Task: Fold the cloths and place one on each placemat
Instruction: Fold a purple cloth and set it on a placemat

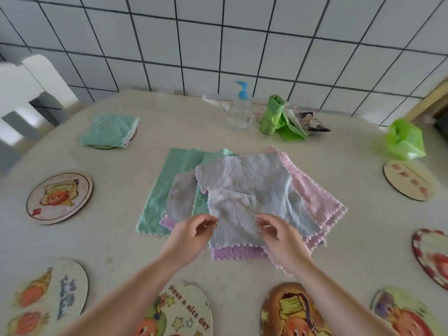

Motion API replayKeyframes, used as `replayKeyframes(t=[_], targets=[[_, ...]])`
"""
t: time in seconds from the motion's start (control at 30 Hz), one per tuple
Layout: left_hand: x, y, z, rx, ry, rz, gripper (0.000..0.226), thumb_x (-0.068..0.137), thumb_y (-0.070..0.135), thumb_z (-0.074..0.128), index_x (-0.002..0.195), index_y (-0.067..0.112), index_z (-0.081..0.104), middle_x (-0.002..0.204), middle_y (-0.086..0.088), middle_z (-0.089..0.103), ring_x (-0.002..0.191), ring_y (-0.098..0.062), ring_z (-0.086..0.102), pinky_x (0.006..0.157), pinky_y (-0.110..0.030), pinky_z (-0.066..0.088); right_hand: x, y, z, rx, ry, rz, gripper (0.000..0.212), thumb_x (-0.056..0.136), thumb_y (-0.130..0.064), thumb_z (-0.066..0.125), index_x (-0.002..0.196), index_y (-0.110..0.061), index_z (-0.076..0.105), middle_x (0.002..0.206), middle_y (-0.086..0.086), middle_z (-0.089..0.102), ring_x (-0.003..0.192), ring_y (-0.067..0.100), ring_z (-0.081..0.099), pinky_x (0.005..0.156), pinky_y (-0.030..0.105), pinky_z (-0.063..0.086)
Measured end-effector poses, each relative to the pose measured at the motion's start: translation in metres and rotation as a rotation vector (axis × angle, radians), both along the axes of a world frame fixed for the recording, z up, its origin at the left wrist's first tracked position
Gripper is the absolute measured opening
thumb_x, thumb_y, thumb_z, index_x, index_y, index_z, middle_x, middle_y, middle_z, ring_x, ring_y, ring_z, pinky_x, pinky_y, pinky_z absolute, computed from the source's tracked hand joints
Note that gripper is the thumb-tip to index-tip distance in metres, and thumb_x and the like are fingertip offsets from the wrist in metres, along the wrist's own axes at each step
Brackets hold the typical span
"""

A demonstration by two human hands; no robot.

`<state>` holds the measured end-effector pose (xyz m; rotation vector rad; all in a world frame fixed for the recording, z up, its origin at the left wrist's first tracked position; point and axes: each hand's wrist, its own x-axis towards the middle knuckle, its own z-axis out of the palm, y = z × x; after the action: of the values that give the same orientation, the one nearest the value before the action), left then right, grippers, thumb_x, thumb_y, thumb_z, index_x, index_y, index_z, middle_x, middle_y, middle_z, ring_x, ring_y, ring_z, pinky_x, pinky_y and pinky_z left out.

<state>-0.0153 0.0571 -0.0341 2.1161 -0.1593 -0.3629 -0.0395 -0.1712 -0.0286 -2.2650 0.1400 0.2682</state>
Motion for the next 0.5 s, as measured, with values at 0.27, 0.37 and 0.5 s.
replayKeyframes(t=[0.27,0.37,0.5], targets=[[-0.023,-0.048,-0.043,0.258,-0.265,-0.091,0.019,0.086,0.020,0.059,0.103,0.022,0.068,0.102,0.009,0.064,0.096,-0.006,0.058,0.085,-0.026,0.049,-0.007,-0.062,-0.029,-0.297,-0.032,0.272,0.043,0.088,-0.016,0.059,0.128,-0.030,0.052,0.127,-0.016,0.053,0.113,0.005,0.051,0.100,0.021,0.038],[-0.023,-0.055,-0.056,0.405,-0.421,-0.236,0.029,0.081,0.040,0.050,0.102,0.028,0.066,0.102,0.011,0.061,0.098,-0.013,0.055,0.085,-0.029,0.047,-0.004,-0.071,-0.048,-0.409,-0.175,0.407,0.040,0.087,-0.020,0.060,0.126,-0.028,0.055,0.126,-0.016,0.053,0.120,0.007,0.045,0.110,0.028,0.029],[-0.018,-0.060,-0.072,0.445,-0.574,-0.235,0.034,0.079,0.040,0.047,0.103,0.028,0.067,0.100,0.010,0.062,0.096,-0.017,0.057,0.084,-0.031,0.047,-0.001,-0.077,-0.071,-0.415,-0.421,0.398,0.025,0.084,-0.026,0.062,0.108,-0.027,0.067,0.109,-0.014,0.060,0.106,0.012,0.055,0.099,0.036,0.041]])
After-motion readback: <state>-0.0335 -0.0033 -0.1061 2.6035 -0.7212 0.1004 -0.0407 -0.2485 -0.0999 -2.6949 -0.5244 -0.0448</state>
